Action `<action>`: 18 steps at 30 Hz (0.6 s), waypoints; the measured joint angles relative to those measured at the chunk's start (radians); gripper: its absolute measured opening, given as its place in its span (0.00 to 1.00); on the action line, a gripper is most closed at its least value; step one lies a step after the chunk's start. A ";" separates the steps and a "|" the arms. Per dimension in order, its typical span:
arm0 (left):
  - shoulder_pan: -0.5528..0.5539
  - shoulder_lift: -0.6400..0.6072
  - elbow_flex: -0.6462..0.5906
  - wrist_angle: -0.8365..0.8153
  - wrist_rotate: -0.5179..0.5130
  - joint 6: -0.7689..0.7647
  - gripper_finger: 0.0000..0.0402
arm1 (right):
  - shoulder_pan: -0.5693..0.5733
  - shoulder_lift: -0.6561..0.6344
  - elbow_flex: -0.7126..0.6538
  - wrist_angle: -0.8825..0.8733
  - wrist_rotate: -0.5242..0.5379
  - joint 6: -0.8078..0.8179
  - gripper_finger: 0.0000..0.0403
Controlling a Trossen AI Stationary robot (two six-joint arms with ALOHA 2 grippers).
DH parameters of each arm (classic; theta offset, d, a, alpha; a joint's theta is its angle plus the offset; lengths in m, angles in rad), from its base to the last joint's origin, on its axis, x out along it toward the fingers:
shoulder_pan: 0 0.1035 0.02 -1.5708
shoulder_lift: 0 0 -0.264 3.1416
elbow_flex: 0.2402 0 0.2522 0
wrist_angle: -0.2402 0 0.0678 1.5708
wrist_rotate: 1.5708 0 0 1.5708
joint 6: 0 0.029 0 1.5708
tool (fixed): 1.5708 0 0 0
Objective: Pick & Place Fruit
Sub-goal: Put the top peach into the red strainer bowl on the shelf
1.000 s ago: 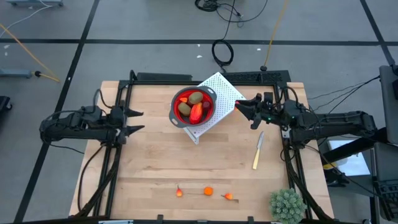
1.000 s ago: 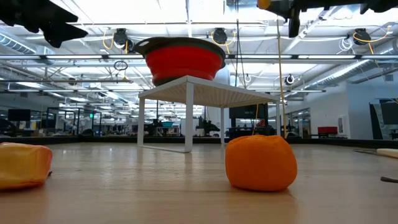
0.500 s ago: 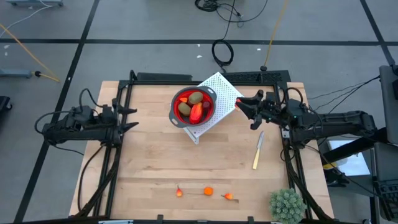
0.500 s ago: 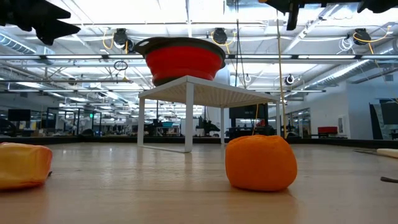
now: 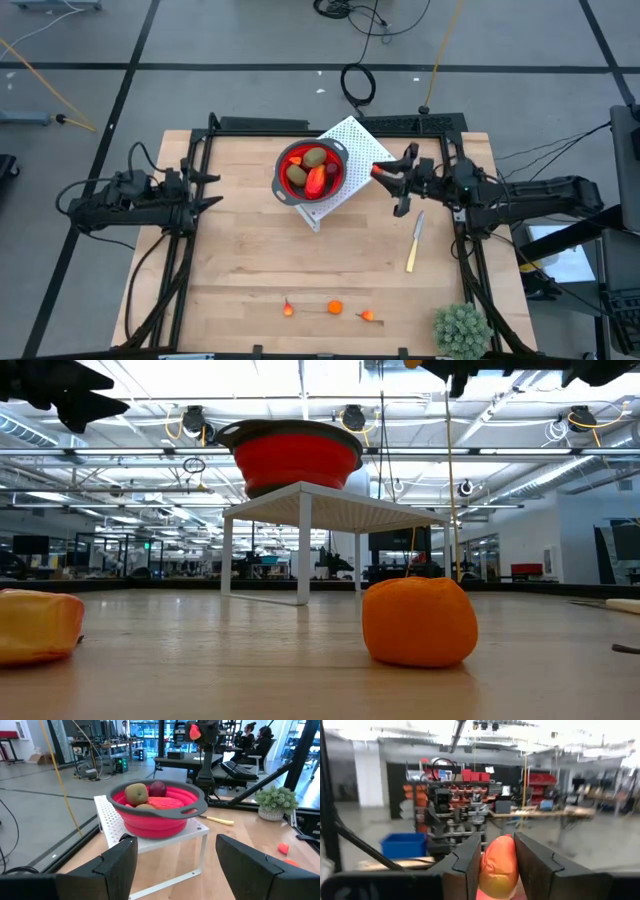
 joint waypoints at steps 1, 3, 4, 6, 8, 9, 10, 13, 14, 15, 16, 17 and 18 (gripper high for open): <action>0.000 0.000 0.000 0.000 0.000 -0.004 0.67 | 0.000 0.008 0.000 0.011 0.000 -0.045 0.26; 0.000 0.000 0.000 0.000 0.000 -0.017 0.67 | 0.000 0.026 0.000 0.031 0.000 -0.116 0.26; 0.000 0.000 0.000 0.000 0.000 -0.020 0.67 | 0.000 0.035 0.000 0.044 0.000 -0.141 0.26; 0.000 0.000 0.000 0.000 0.000 -0.021 0.67 | 0.000 0.050 0.000 0.069 0.000 -0.180 0.26; 0.000 0.000 0.000 0.000 0.001 -0.021 0.67 | 0.000 0.065 0.000 0.091 0.000 -0.197 0.26; 0.000 0.000 0.000 0.000 0.000 -0.022 0.67 | 0.000 0.072 0.000 0.104 0.000 -0.199 0.26; 0.000 0.000 0.000 0.000 0.001 -0.022 0.67 | 0.000 0.079 0.000 0.111 0.000 -0.199 0.26; 0.000 0.000 0.000 0.000 0.001 -0.022 0.67 | 0.000 0.098 0.000 0.115 0.000 -0.199 0.26; 0.000 0.000 0.000 0.000 0.001 -0.022 0.67 | 0.000 0.104 0.000 0.115 0.000 -0.199 0.26; 0.000 0.000 0.000 0.000 0.001 -0.022 0.67 | 0.000 0.108 0.000 0.114 -0.001 -0.198 0.26; 0.000 0.000 0.000 0.000 0.001 -0.022 0.67 | 0.000 0.113 0.000 0.114 0.000 -0.198 0.26; 0.000 0.000 0.000 0.000 0.001 -0.022 0.67 | 0.000 0.117 0.000 0.115 0.000 -0.198 0.26; 0.000 0.000 0.000 0.000 0.001 -0.022 0.67 | 0.000 0.121 0.000 0.115 -0.001 -0.198 0.26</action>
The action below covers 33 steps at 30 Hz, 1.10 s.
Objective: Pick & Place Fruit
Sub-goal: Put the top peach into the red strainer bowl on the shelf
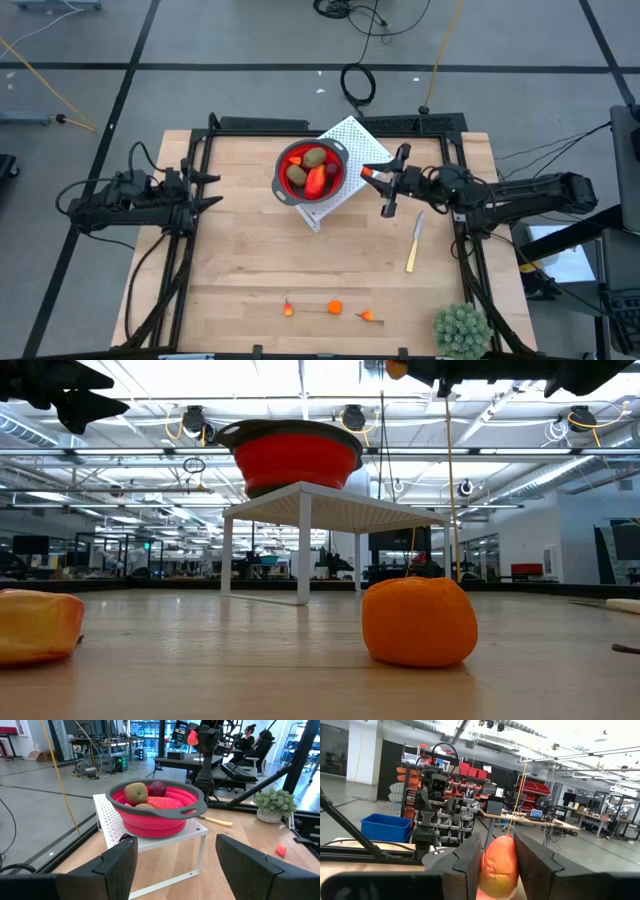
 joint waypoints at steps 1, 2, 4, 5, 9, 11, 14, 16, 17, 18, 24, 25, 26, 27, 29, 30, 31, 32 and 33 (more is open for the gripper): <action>0.000 0.000 0.000 0.000 0.000 0.000 0.67 | 0.000 0.003 0.000 0.000 0.000 0.000 0.26; 0.000 0.000 0.000 0.000 0.000 0.000 0.67 | 0.000 0.005 0.000 0.000 0.000 0.000 0.26; 0.000 0.000 0.000 0.000 0.000 0.000 0.67 | 0.000 0.009 0.006 -0.001 0.000 0.009 0.26; 0.000 0.000 0.000 0.000 0.000 0.000 0.67 | 0.000 0.016 0.017 0.000 0.001 0.012 0.26; 0.000 0.000 0.000 0.000 0.001 0.000 0.67 | 0.000 0.053 0.083 -0.022 0.000 0.014 0.26; 0.000 0.000 0.000 0.000 0.001 0.000 0.67 | 0.000 0.072 0.123 -0.070 0.000 0.014 0.26; 0.000 0.000 0.000 0.000 0.002 -0.006 0.67 | 0.000 0.105 0.189 -0.155 0.000 0.015 0.26; 0.000 0.000 0.000 0.000 0.002 -0.012 0.67 | 0.000 0.128 0.229 -0.197 0.000 0.015 0.26; 0.000 0.000 0.000 0.000 0.002 -0.016 0.67 | 0.000 0.140 0.249 -0.215 0.000 0.014 0.26; 0.000 0.000 0.000 0.000 0.003 -0.022 0.67 | 0.000 0.150 0.267 -0.237 0.000 0.015 0.26; 0.000 0.000 0.000 0.000 0.003 -0.031 0.67 | 0.000 0.234 0.410 -0.407 0.000 0.046 0.26; 0.000 0.000 0.000 0.000 0.003 -0.031 0.67 | 0.000 0.251 0.437 -0.444 0.000 0.062 0.26; 0.000 0.000 0.000 0.001 0.002 -0.031 0.67 | 0.000 0.268 0.464 -0.478 0.000 0.077 0.26; 0.000 0.000 0.000 0.000 0.002 -0.031 0.67 | 0.000 0.284 0.489 -0.508 0.000 0.091 0.26; 0.000 0.000 0.000 0.001 0.002 -0.031 0.67 | -0.001 0.312 0.532 -0.570 0.000 0.112 0.26; 0.000 0.000 0.000 0.001 0.002 -0.031 0.67 | -0.001 0.328 0.552 -0.584 -0.001 0.120 0.26; 0.000 0.000 0.000 0.000 0.002 -0.030 0.67 | -0.001 0.343 0.571 -0.600 -0.001 0.128 0.26; 0.000 0.000 0.000 0.000 0.002 -0.031 0.67 | -0.001 0.355 0.585 -0.619 -0.003 0.139 0.26; 0.000 0.000 0.000 0.000 0.002 -0.031 0.67 | -0.001 0.364 0.596 -0.636 -0.011 0.150 0.26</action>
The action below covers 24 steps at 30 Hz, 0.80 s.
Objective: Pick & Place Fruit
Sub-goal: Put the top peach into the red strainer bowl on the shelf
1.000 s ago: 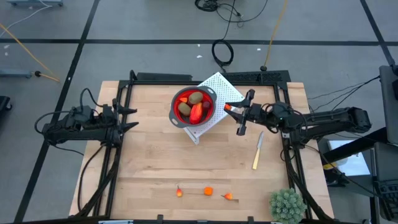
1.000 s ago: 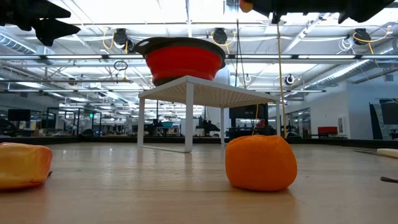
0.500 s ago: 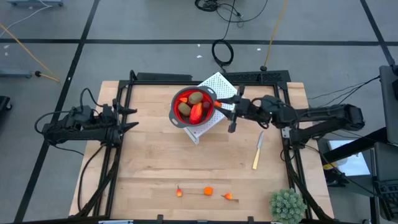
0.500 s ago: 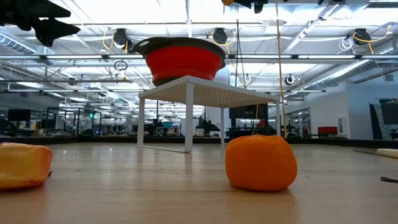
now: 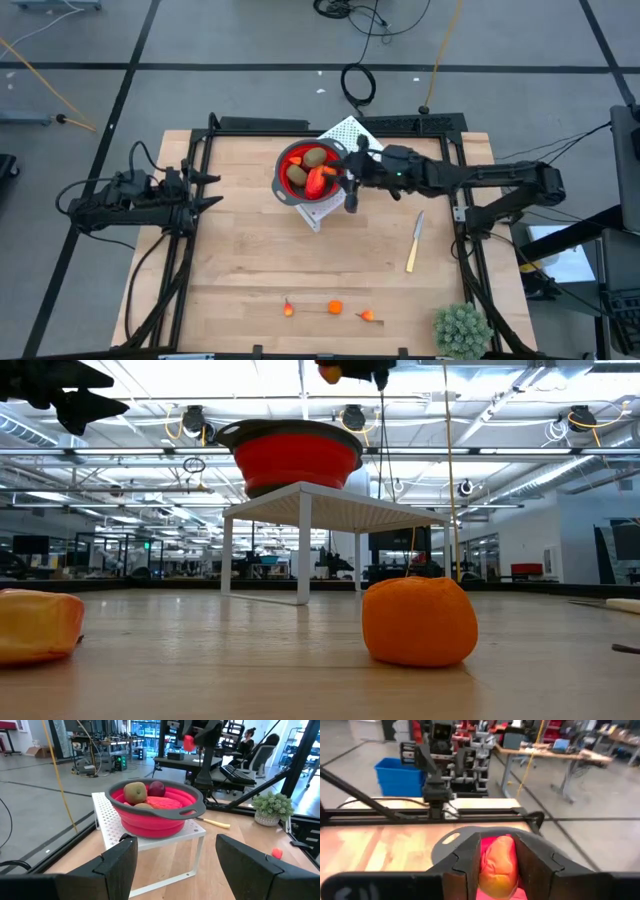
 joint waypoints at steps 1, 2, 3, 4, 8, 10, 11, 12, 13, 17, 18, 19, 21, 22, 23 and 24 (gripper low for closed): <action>0.000 0.000 0.000 0.000 0.000 0.000 0.67 | -0.001 0.011 0.009 -0.004 -0.016 0.010 0.26; 0.000 0.000 0.000 0.000 0.000 0.000 0.67 | -0.003 0.024 0.016 0.000 -0.032 0.018 0.26; 0.000 0.000 0.000 0.000 0.000 0.000 0.67 | -0.006 0.036 0.020 0.000 -0.046 0.022 0.26; 0.000 0.000 0.000 0.000 0.000 0.000 0.67 | -0.006 0.045 0.020 -0.001 -0.061 0.022 0.26; 0.000 0.000 0.000 0.000 0.000 -0.001 0.67 | -0.009 0.081 0.020 -0.014 -0.067 0.018 0.26; 0.000 0.000 0.000 0.000 0.000 -0.001 0.67 | -0.015 0.094 0.020 -0.034 -0.067 0.019 0.26; 0.000 0.000 0.000 0.000 0.000 -0.001 0.67 | -0.020 0.099 0.020 -0.044 -0.067 0.018 0.26; 0.000 0.000 0.000 -0.001 0.000 -0.001 0.67 | -0.022 0.103 0.020 -0.060 -0.066 0.018 0.26; 0.000 0.000 0.000 0.000 0.000 -0.003 0.67 | -0.026 0.108 0.020 -0.071 -0.066 0.019 0.26; 0.000 0.000 0.000 -0.001 0.000 -0.005 0.67 | -0.037 0.112 0.020 -0.117 -0.065 0.019 0.26; 0.000 0.000 0.000 -0.002 0.000 -0.005 0.67 | -0.040 0.112 0.020 -0.125 -0.065 0.018 0.26; 0.000 0.000 0.000 -0.002 0.000 -0.005 0.67 | -0.042 0.112 0.020 -0.136 -0.064 0.018 0.26; 0.000 0.000 0.000 -0.002 0.000 -0.005 0.67 | -0.047 0.112 0.020 -0.156 -0.064 0.019 0.26; 0.000 0.000 0.000 -0.003 0.000 -0.005 0.67 | -0.047 0.112 0.020 -0.159 -0.064 0.019 0.26; 0.000 0.000 0.000 -0.002 0.000 -0.005 0.67 | -0.047 0.112 0.020 -0.160 -0.064 0.018 0.26; 0.000 0.000 0.000 -0.002 0.000 -0.005 0.67 | -0.047 0.112 0.020 -0.159 -0.064 0.018 0.26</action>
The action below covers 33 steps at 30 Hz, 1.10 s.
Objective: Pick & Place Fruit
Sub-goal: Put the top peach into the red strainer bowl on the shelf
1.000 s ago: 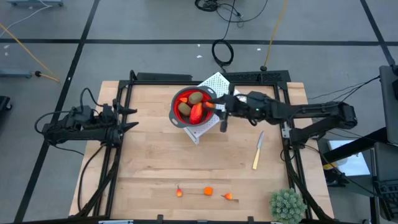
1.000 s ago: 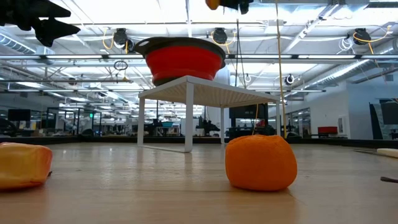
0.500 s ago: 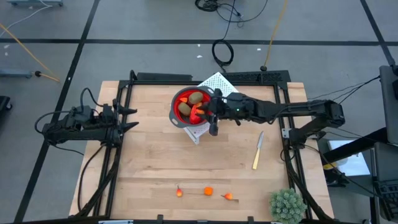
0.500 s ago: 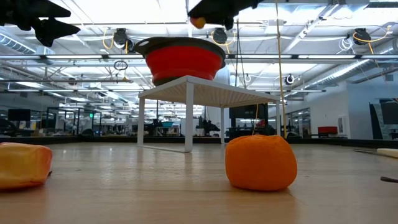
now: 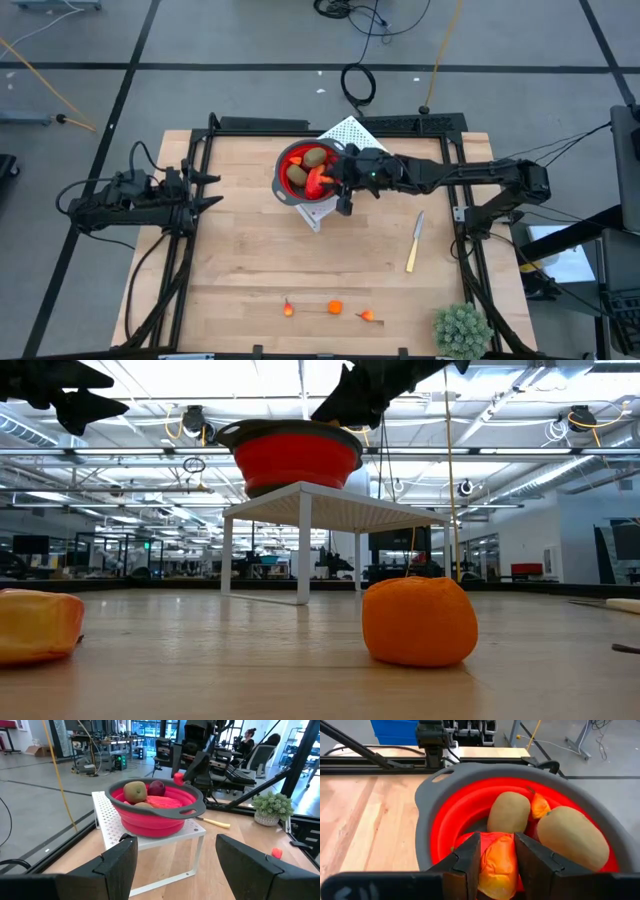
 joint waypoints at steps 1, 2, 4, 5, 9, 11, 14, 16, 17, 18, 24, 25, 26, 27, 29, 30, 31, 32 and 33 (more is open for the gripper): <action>0.000 0.000 0.000 -0.001 0.000 0.000 0.67 | 0.000 0.000 0.000 0.000 0.000 0.000 0.26; 0.000 0.000 0.000 0.000 0.000 0.001 0.67 | 0.000 0.000 0.000 0.000 0.000 0.000 0.26; 0.000 0.000 0.000 -0.001 0.000 0.001 0.67 | 0.000 0.000 0.000 -0.001 -0.001 0.000 0.26; 0.000 0.000 0.000 0.000 0.000 0.001 0.67 | 0.000 0.000 0.000 0.000 0.000 0.000 0.26; 0.000 0.000 0.000 0.000 0.000 0.001 0.67 | 0.000 0.000 0.000 -0.001 -0.002 0.000 0.26; 0.000 0.000 0.000 0.000 0.000 0.001 0.67 | 0.000 0.000 0.000 0.000 -0.003 0.000 0.26; 0.000 0.000 0.000 0.000 0.000 0.001 0.67 | 0.002 0.000 0.000 -0.001 -0.018 0.000 0.26; 0.000 0.000 0.000 0.000 0.000 0.001 0.67 | 0.002 0.000 0.000 -0.001 -0.055 0.000 0.26; 0.000 0.000 0.000 -0.001 0.000 0.001 0.67 | 0.002 0.000 0.000 -0.001 -0.071 0.000 0.26; 0.000 0.000 0.000 0.000 0.000 0.001 0.67 | 0.002 0.000 0.000 -0.005 -0.078 0.000 0.26; 0.000 0.000 0.000 -0.001 0.000 0.002 0.67 | 0.002 0.000 0.000 -0.008 -0.078 0.000 0.26; 0.000 0.000 0.000 -0.001 0.000 0.002 0.67 | 0.002 0.000 -0.001 -0.008 -0.078 0.000 0.26; 0.000 0.000 0.000 0.000 0.000 0.002 0.67 | 0.002 0.000 -0.001 -0.008 -0.078 0.000 0.26; 0.000 0.000 0.000 0.000 0.000 0.002 0.67 | 0.002 0.000 -0.001 -0.009 -0.079 0.000 0.26; 0.000 0.000 0.000 0.000 0.000 0.002 0.67 | 0.003 0.004 -0.001 -0.007 -0.079 0.000 0.26; 0.000 0.000 0.000 0.000 0.000 0.002 0.67 | 0.003 0.013 -0.001 -0.002 -0.079 0.000 0.26; 0.000 0.000 0.000 0.000 0.000 0.002 0.67 | 0.002 0.017 -0.001 -0.005 -0.078 0.003 0.26; 0.000 0.000 0.000 -0.001 0.000 0.002 0.67 | 0.003 0.020 -0.005 -0.016 -0.078 0.007 0.26; 0.000 0.000 0.000 -0.001 0.000 0.002 0.67 | 0.002 0.021 -0.012 -0.019 -0.078 0.013 0.26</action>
